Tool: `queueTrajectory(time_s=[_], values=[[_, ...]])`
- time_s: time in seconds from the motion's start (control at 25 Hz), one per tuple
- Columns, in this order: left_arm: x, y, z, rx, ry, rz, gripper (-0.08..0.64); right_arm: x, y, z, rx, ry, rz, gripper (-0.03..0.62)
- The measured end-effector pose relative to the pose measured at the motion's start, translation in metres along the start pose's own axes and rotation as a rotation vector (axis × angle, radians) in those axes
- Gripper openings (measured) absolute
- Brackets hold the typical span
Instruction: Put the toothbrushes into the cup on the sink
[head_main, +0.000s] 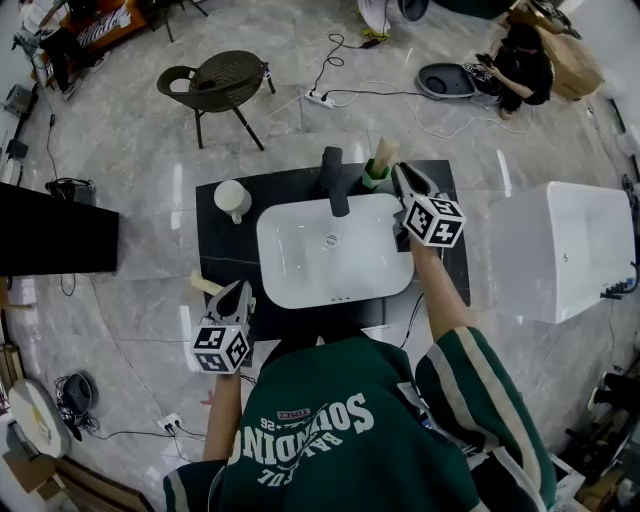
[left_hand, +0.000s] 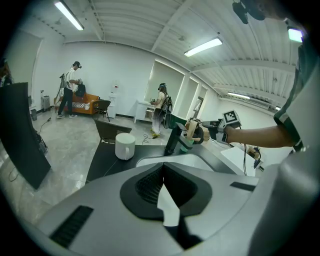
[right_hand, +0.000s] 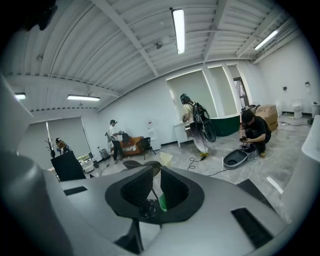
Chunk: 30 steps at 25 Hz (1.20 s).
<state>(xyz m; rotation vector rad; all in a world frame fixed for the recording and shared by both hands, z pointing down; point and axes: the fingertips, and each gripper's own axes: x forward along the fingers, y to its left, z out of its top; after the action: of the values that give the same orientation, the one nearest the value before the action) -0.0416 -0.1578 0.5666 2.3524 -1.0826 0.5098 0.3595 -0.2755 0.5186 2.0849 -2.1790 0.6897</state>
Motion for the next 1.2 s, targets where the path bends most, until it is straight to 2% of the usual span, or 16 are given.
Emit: queueTrajectory(time_s=[0.16, 0.36, 0.64, 0.88, 1.04, 1.2], values=[[0.001, -0.005, 0.001, 0.01, 0.003, -0.015, 0.011, -0.013, 0.005, -0.004, -0.036, 0.005, -0.019, 0.052], [0.001, -0.01, 0.006, 0.016, -0.001, -0.013, 0.011, -0.028, 0.023, -0.006, -0.056, 0.016, 0.01, 0.052], [0.009, -0.019, 0.01, 0.021, -0.012, 0.003, 0.011, -0.045, 0.031, -0.01, -0.198, 0.028, 0.058, 0.052], [0.015, -0.02, 0.013, 0.025, -0.019, 0.04, 0.011, -0.048, 0.029, -0.012, -0.159, 0.017, 0.105, 0.052], [0.014, -0.02, 0.011, 0.023, -0.023, 0.063, 0.011, -0.052, 0.03, -0.022, -0.164, 0.035, 0.133, 0.052], [0.012, -0.017, 0.007, 0.026, -0.016, 0.07, 0.011, -0.064, 0.029, -0.036, -0.125, 0.047, 0.15, 0.052]])
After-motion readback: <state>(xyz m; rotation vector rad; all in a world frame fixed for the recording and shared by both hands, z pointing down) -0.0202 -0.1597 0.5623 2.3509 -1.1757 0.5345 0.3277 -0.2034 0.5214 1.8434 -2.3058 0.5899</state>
